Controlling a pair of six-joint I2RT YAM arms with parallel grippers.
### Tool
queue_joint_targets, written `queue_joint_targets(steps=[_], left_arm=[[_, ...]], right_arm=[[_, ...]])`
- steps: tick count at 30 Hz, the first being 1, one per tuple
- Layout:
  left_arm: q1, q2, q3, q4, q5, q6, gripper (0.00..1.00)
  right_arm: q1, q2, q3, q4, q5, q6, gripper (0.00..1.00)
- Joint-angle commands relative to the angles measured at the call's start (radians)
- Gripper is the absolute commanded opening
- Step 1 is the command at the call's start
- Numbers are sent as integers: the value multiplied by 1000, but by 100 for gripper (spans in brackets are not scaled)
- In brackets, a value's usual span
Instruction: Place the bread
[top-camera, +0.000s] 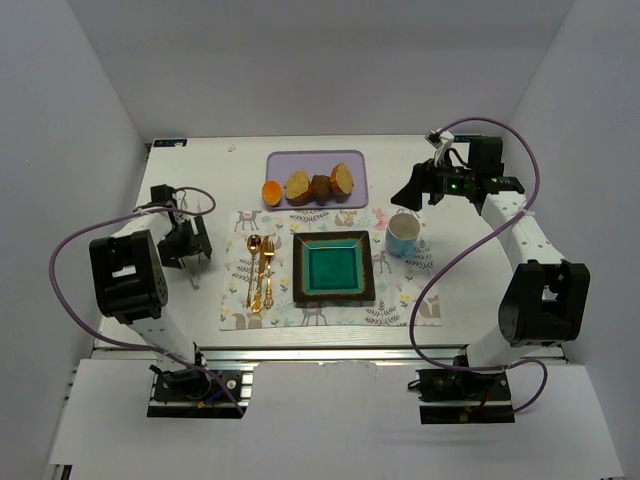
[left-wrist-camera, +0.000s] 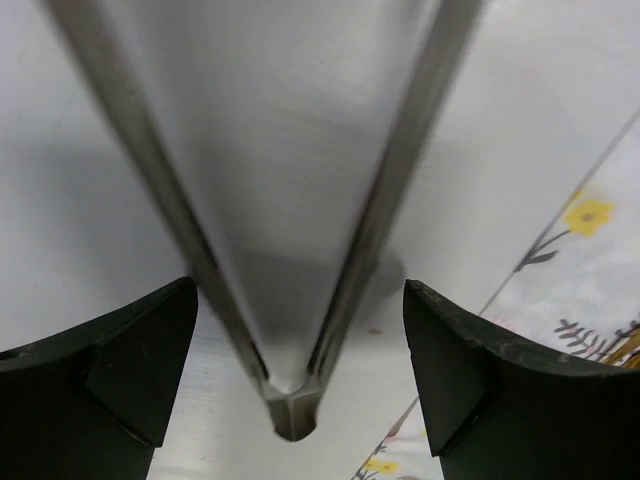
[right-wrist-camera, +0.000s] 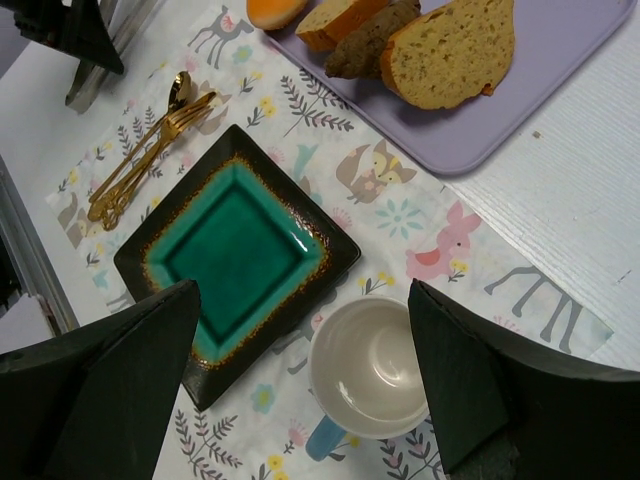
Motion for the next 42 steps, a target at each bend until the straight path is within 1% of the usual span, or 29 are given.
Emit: queue_joint_targets(steps=[1,5,6,13,14,16,19,21,22,23,25,26,28,29,30,31,33,34,35,36,37,39,41,42], left_arm=[[-60,12,45,28,-85,26,92],[-68,28,48,45,-149,-9,86],[-68,32,48,46,-156,-12,82],[-68,63,33,60,-155,-29,63],[-66,66,34,64,-155,-35,63],[-66,72,39,69,-161,-43,66],[-68,87,57,68,-159,-49,67],[-66,92,60,65,-163,-55,65],[-66,92,59,66,-161,-58,62],[-66,89,57,66,-161,-60,53],[-66,74,53,69,-143,-60,40],[-66,63,51,71,-134,-61,27],[-68,12,54,66,-92,-71,19],[-68,-15,57,65,-71,-77,12],[-68,-43,57,66,-51,-83,9],[-68,-111,59,63,6,-100,7],[-75,-184,60,69,75,-117,8],[-81,-218,63,66,134,-138,11],[-94,-276,71,62,158,-149,17],[-100,-300,73,58,178,-164,28],[-106,-320,73,55,230,-188,34],[-111,-360,73,49,277,-207,45],[-120,-359,92,20,340,-221,49],[-121,-354,99,3,359,-226,50]], right_arm=[[-3,4,55,14,-26,21,89],[-3,1,52,12,-27,23,89],[-3,-1,52,8,-27,17,89],[-8,-4,53,-2,-30,8,89],[-8,-7,52,-3,-32,8,89],[-10,-8,50,-6,-36,8,89],[-11,-15,49,-8,-40,6,89],[-14,-19,47,-11,-41,8,89],[-14,-21,47,-9,-41,6,89],[-14,-25,46,-9,-41,6,89],[-17,-31,43,-11,-44,5,89],[-19,-35,41,-12,-44,3,89],[-20,-41,33,-14,-47,2,89],[-22,-42,32,-17,-47,0,89],[-23,-45,30,-17,-47,0,89],[-23,-50,24,-17,-47,0,89],[-25,-54,21,-18,-52,0,89],[-25,-58,20,-18,-53,0,89],[-26,-58,20,-18,-58,2,89],[-26,-59,21,-18,-59,3,89],[-26,-58,21,-17,-59,5,89],[-26,-55,23,-14,-66,8,89],[-26,-50,24,-11,-72,12,89],[-26,-48,26,-11,-75,14,89]])
